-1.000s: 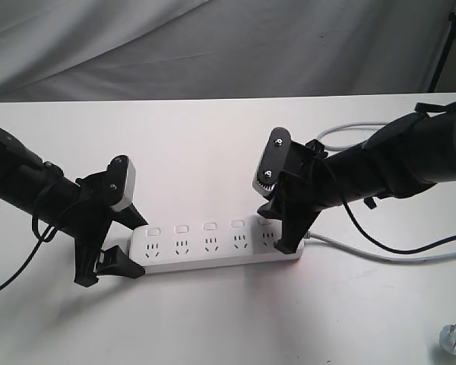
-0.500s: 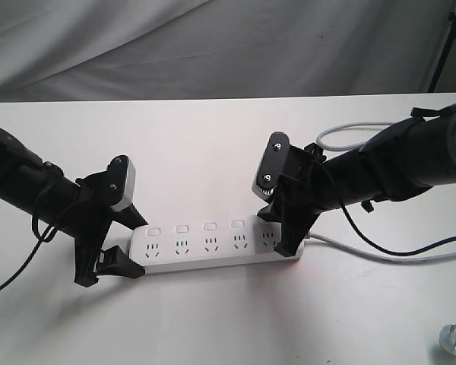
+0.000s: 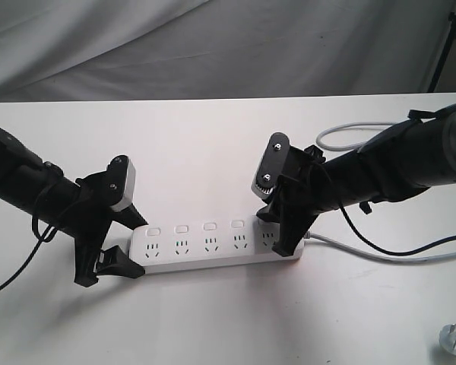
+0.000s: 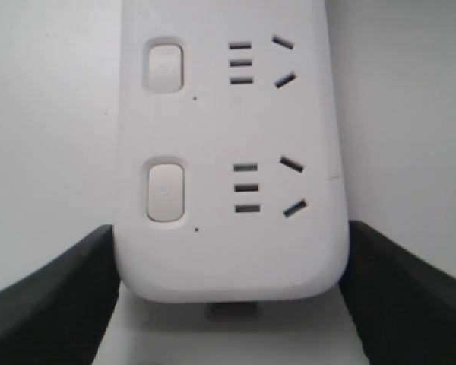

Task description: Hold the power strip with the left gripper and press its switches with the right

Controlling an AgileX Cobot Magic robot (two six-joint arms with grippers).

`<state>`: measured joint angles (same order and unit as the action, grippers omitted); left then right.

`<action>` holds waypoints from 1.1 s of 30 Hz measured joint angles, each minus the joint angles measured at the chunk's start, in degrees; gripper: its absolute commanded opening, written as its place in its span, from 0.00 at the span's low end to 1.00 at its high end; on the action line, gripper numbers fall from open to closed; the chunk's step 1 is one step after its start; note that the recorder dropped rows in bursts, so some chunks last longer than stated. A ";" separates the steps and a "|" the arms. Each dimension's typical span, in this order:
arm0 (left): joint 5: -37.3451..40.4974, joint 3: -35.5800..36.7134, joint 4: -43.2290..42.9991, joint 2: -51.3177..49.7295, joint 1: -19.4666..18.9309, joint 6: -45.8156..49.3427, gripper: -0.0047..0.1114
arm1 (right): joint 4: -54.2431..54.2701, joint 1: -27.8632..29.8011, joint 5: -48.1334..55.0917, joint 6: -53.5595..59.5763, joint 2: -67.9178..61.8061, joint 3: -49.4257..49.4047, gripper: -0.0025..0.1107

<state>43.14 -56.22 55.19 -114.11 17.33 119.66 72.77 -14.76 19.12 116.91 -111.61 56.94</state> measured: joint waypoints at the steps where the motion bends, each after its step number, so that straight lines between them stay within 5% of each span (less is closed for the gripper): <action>1: 0.00 0.00 0.00 0.00 0.00 0.00 0.51 | 0.00 0.00 0.00 0.00 0.00 0.00 0.26; 33: 0.00 0.00 0.00 0.00 0.00 0.00 0.51 | 0.31 0.00 0.59 0.26 1.99 -0.57 0.26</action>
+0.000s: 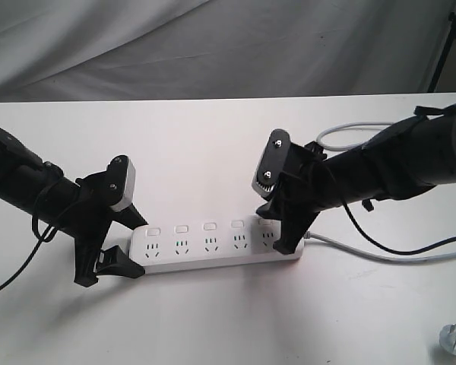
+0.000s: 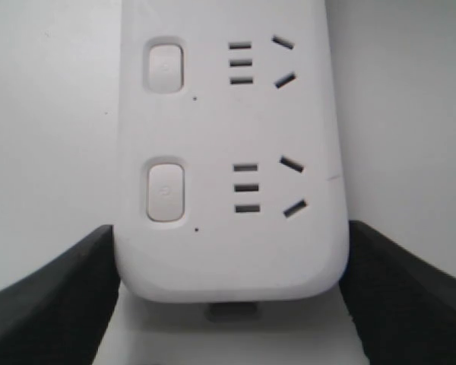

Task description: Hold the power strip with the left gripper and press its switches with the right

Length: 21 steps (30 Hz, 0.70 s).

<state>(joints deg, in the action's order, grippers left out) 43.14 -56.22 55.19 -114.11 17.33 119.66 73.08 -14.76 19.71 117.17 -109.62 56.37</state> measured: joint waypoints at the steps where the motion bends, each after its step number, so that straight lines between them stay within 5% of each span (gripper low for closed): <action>1: 0.00 0.00 0.00 0.00 0.00 0.00 0.51 | 0.00 0.00 -0.20 0.00 0.75 -0.09 0.26; 12: 0.00 0.00 0.00 0.00 0.00 0.00 0.51 | -0.11 0.00 1.72 0.00 6.90 -0.09 0.24; 21: 0.00 0.00 0.00 0.00 0.00 0.00 0.51 | 1.34 -0.10 -0.38 -1.60 32.32 -8.77 0.02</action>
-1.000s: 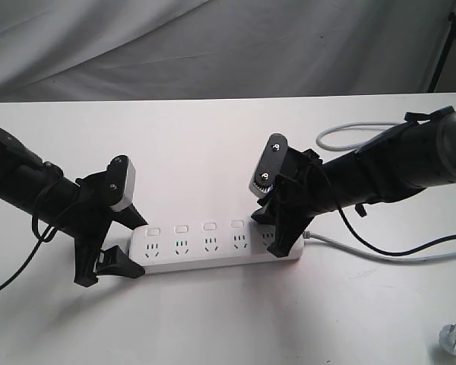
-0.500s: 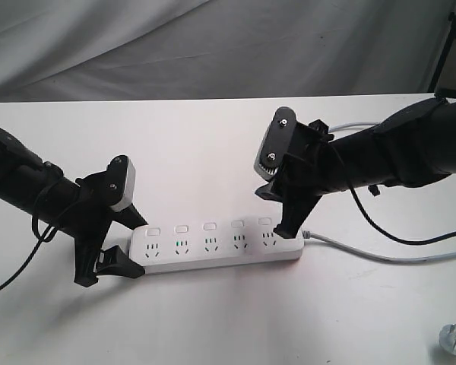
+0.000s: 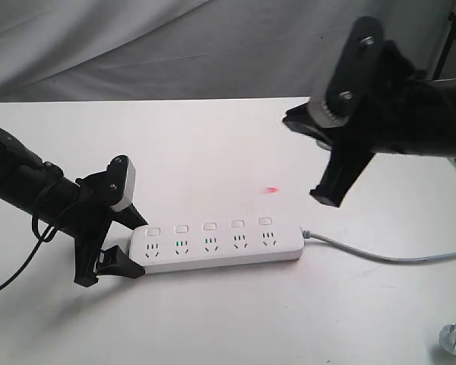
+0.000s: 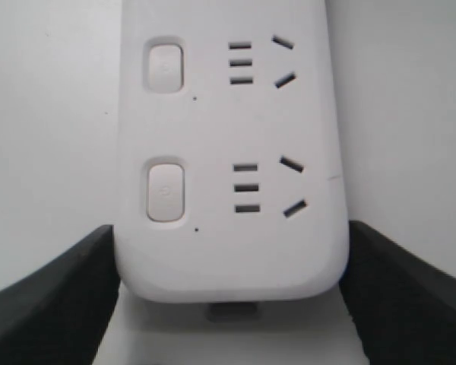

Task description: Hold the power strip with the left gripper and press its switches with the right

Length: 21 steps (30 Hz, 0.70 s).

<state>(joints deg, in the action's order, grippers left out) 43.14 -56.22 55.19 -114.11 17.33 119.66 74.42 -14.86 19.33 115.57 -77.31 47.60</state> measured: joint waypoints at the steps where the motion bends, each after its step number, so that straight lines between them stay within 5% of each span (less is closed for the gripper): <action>1: 0.00 0.00 0.00 0.00 0.00 0.00 0.51 | 0.21 0.00 -0.68 -1.70 5.73 -2.25 0.02; 12: 0.00 0.00 0.00 0.00 0.00 0.00 0.51 | 1.30 0.00 -5.71 -22.85 51.41 -23.87 0.02; 21: 0.00 0.00 0.00 0.00 0.00 0.00 0.51 | 1.52 0.00 -6.33 -25.11 65.35 -30.39 0.02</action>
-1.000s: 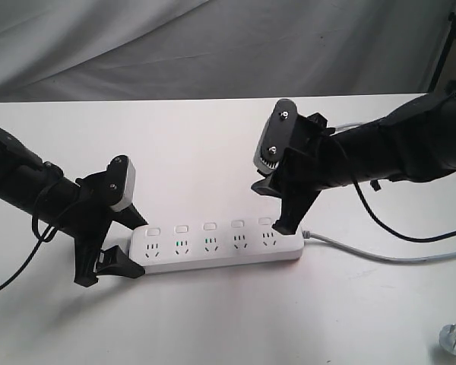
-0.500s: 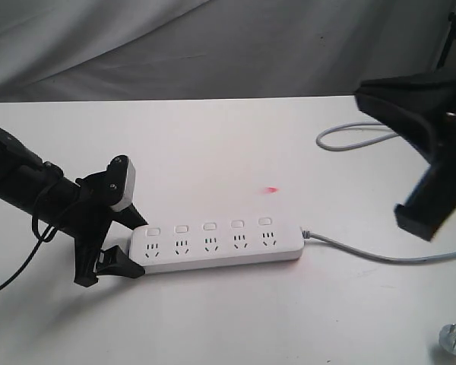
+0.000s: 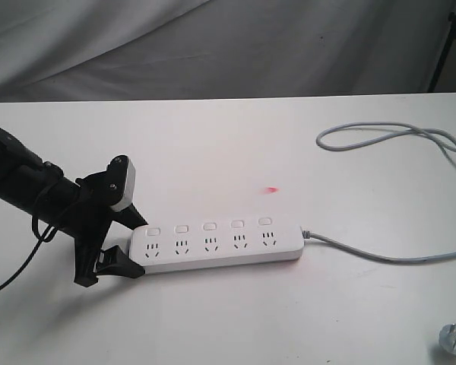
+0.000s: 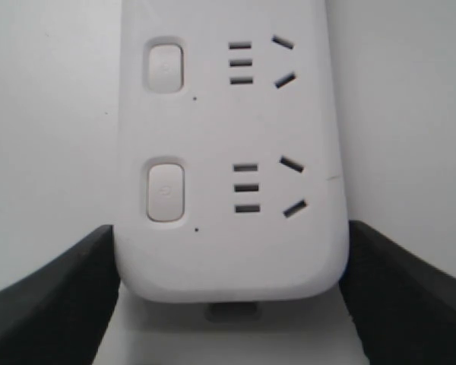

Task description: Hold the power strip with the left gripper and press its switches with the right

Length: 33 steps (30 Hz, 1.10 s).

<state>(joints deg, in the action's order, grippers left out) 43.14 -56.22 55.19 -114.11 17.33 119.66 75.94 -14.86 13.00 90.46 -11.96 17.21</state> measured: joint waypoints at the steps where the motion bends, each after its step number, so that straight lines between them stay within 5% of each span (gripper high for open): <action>1: 0.00 0.00 0.00 0.00 0.00 0.00 0.51 | 0.00 0.00 0.00 -0.10 0.26 -0.09 0.02; 19: 0.00 0.00 0.00 0.00 0.00 0.00 0.51 | 1.01 0.00 -8.60 -4.09 -0.73 -0.09 0.02; 22: 0.00 0.00 0.00 0.00 0.00 0.00 0.51 | -10.28 0.00 -10.05 -16.98 -2.37 -0.09 0.02; 29: 0.00 0.00 0.00 0.00 0.00 0.00 0.51 | -58.18 0.00 -10.90 -73.19 -3.58 -1.14 0.02; 33: 0.00 0.00 0.00 0.00 0.00 0.00 0.51 | -67.34 0.00 -11.26 -85.58 -3.11 -5.00 0.02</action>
<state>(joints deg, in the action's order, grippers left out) 43.14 -56.22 55.19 -114.11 17.33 119.66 8.60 -14.86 1.74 4.88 -15.07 12.22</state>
